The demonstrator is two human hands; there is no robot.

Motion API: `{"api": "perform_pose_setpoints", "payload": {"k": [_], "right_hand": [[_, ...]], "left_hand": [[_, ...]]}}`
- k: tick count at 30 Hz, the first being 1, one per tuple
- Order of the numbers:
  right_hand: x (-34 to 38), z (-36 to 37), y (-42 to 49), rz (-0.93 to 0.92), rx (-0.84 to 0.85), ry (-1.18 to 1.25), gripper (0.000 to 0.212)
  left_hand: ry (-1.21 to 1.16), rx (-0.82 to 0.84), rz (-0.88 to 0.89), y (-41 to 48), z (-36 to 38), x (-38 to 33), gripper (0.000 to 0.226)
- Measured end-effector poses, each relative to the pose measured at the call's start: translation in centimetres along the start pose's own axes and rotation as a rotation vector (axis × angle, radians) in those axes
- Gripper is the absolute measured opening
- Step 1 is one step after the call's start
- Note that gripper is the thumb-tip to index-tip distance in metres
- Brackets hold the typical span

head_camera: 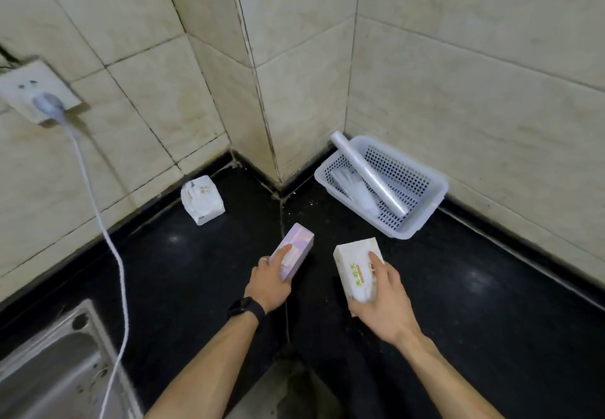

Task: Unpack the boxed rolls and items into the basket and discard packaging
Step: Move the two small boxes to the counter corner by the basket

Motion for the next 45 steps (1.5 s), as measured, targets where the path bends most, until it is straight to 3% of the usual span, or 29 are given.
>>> {"api": "perform_pose_setpoints", "payload": {"k": [4,10,19,31,39,42,45], "right_hand": [[0.0,1.0,2.4,0.104,0.033,-0.045,0.111],[2.1,3.1,7.3,0.232,0.027,-0.085,0.101],[6.4,6.9,12.1,0.217,-0.113,-0.074,0.085],[4.6,9.2,11.4,0.205,0.000,-0.129,0.105],[4.4,9.4,11.7,0.252,0.135,-0.191,0.109],[3.5,8.3,11.7,0.222,0.172,-0.067,0.098],[2.8,6.0,9.9,0.186,0.078,0.019,0.078]], "left_hand": [[-0.019,0.042,0.028,4.1,0.0,-0.1,0.078],[-0.023,-0.028,0.079,8.8,-1.0,-0.7,0.076],[0.139,0.002,0.073,10.6,0.1,2.6,0.084],[0.174,-0.025,-0.029,10.9,-1.4,2.6,0.084],[0.206,0.015,0.009,10.9,-1.2,3.1,0.088],[0.172,0.024,0.010,10.8,-1.2,3.1,0.088],[0.229,-0.038,0.042,10.4,-1.7,2.0,0.083]]}}
Point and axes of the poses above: each hand's wrist, its own y-axis towards the middle knuckle, its own z-axis out of the palm, x = y × z, the point moved 6 cm from there along y, towards the middle knuckle, and after that the axes turned 4 degrees about -y, right-handed, at the moved point
